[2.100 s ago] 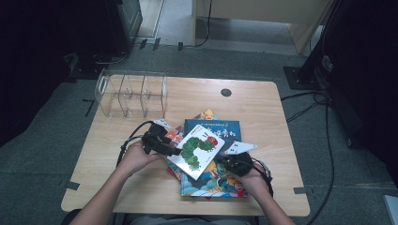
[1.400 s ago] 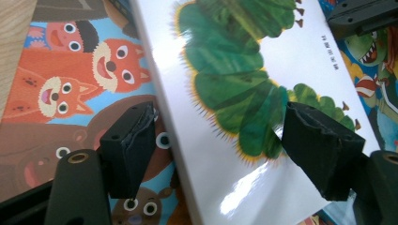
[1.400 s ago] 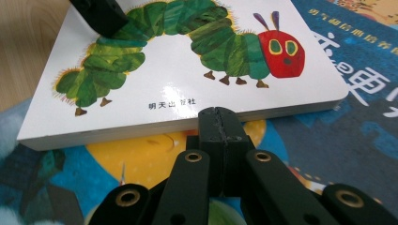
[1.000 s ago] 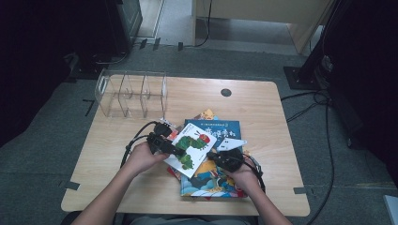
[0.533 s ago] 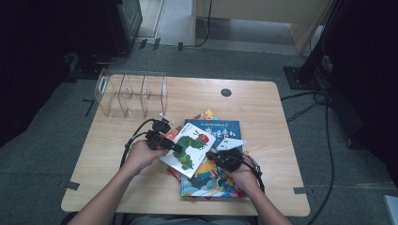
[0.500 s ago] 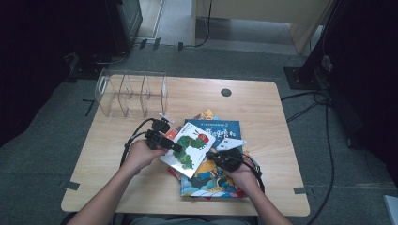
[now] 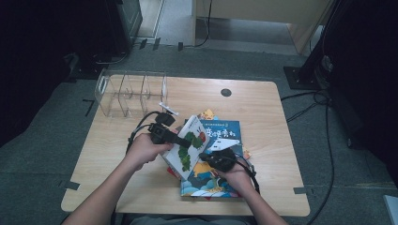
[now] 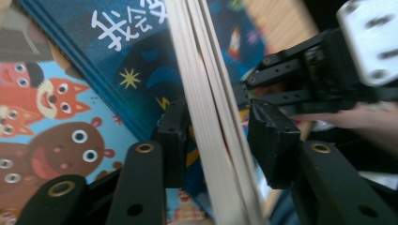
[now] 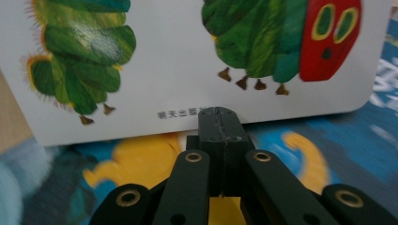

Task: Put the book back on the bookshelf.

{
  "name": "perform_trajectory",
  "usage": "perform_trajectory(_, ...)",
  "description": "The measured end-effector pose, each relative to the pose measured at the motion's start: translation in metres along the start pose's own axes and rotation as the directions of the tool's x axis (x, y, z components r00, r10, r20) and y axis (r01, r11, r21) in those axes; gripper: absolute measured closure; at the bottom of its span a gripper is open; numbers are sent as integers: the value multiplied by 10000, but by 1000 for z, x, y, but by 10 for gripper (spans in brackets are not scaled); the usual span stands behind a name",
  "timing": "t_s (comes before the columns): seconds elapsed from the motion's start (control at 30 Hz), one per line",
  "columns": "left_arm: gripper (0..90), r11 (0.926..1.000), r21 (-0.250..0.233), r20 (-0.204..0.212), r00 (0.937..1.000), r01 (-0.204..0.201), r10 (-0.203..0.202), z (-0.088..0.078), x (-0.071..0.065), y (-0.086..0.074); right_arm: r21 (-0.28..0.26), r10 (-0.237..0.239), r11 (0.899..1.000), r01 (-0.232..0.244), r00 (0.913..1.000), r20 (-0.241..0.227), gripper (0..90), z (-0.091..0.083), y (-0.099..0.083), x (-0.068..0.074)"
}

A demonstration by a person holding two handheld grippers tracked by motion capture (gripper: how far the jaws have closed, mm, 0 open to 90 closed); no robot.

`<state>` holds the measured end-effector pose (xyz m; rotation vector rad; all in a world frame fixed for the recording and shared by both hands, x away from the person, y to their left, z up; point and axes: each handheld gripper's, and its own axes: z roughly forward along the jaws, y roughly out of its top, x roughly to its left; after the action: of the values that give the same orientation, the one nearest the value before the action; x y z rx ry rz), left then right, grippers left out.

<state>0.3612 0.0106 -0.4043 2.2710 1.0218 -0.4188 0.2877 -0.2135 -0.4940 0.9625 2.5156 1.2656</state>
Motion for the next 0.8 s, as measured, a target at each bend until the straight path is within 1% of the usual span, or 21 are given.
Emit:
perform_trajectory(0.03, 612, 9993, 314, -610, 9978, -222, 241, 1, -6, 4, 3, -104, 9999, 104, 9999, -7, 900, 3, 2, 4)
perform_trajectory(0.07, 616, 9993, 314, -610, 9978, -222, 241, 1, -6, 4, 3, -104, 9999, 104, 9999, -7, 900, 3, 2, 4)
perform_trajectory(0.1, 630, 9991, 415, -705, 9974, -96, 126, -2, -4, 6, 8, -267, 9996, 267, 9996, 70, 900, 8, 5, 9)
perform_trajectory(0.13, 651, 9987, 496, -897, 9959, -99, 143, -4, -3, 7, -9, -237, 9997, 237, 9997, 30, 900, 9, 6, 9)
perform_trajectory(0.17, 673, 9987, 496, -897, 9959, -99, 143, -4, -3, 7, 13, -160, 9999, 160, 9999, 1, 900, 9, 6, 8)
perform_trajectory(0.2, 699, 9981, 619, -1142, 9933, -76, 147, -4, -3, 7, 10, -141, 9999, 141, 9999, -13, 900, 9, 6, 8)
perform_trajectory(0.23, 707, 9967, 808, -1294, 9914, -95, 199, -4, -1, 9, 10, -145, 9999, 145, 9999, -9, 900, 9, 6, 8)
perform_trajectory(0.27, 714, 9961, 877, -1188, 9928, -34, 139, -4, 1, 10, -2, -158, 9999, 158, 9999, 19, 900, 9, 6, 8)
perform_trajectory(0.3, 718, 9961, 877, -1188, 9928, -34, 139, -4, 1, 10, -2, -158, 9999, 158, 9999, 19, 900, 9, 6, 8)
perform_trajectory(0.33, 718, 9953, 970, -1150, 9933, 65, 47, -4, 3, 12, 16, -234, 9997, 234, 9997, 64, 897, 9, 7, 8)
perform_trajectory(0.37, 724, 9946, 1039, -1132, 9936, 77, 41, -4, 3, 13, 10, -313, 9995, 313, 9994, 147, 886, 10, 7, 9)
perform_trajectory(0.4, 735, 9938, 1111, -1102, 9939, 90, 33, -5, 4, 14, 19, -404, 9992, 404, 9991, 137, 834, 10, 8, 9)
perform_trajectory(0.43, 746, 9923, 1237, -985, 9951, 55, 68, -6, 4, 16, -12, -409, 9992, 410, 9991, 120, 802, 10, 8, 9)
perform_trajectory(0.5, 774, 9924, 1227, -941, 9954, -66, 182, -8, 4, 17, -13, -401, 9992, 402, 9992, 77, 762, 10, 8, 8)
perform_trajectory(0.53, 778, 9913, 1279, -995, 9940, -323, 452, -10, 3, 17, -18, -414, 9991, 414, 9991, 70, 735, 10, 8, 8)
perform_trajectory(0.6, 779, 9890, 1403, -1253, 9900, -475, 653, -11, 1, 17, -30, -360, 9993, 361, 9993, 89, 678, 10, 8, 7)
perform_trajectory(0.63, 779, 9876, 1470, -1288, 9889, -547, 740, -12, 1, 18, -49, -345, 9994, 346, 9993, 128, 654, 10, 8, 7)
perform_trajectory(0.7, 779, 9858, 1553, -1349, 9872, -639, 853, -13, 0, 18, -33, -401, 9992, 402, 9989, 249, 602, 10, 8, 7)
perform_trajectory(0.73, 779, 9858, 1553, -1349, 9872, -639, 853, -13, 0, 18, -33, -401, 9992, 402, 9989, 249, 602, 10, 8, 7)
perform_trajectory(0.77, 779, 9859, 1546, -1402, 9864, -639, 859, -14, -1, 18, -6, -577, 9983, 577, 9978, 317, 582, 10, 8, 8)
perform_trajectory(0.8, 780, 9859, 1546, -1402, 9864, -639, 859, -14, -1, 18, -6, -577, 9983, 577, 9978, 317, 582, 10, 8, 8)
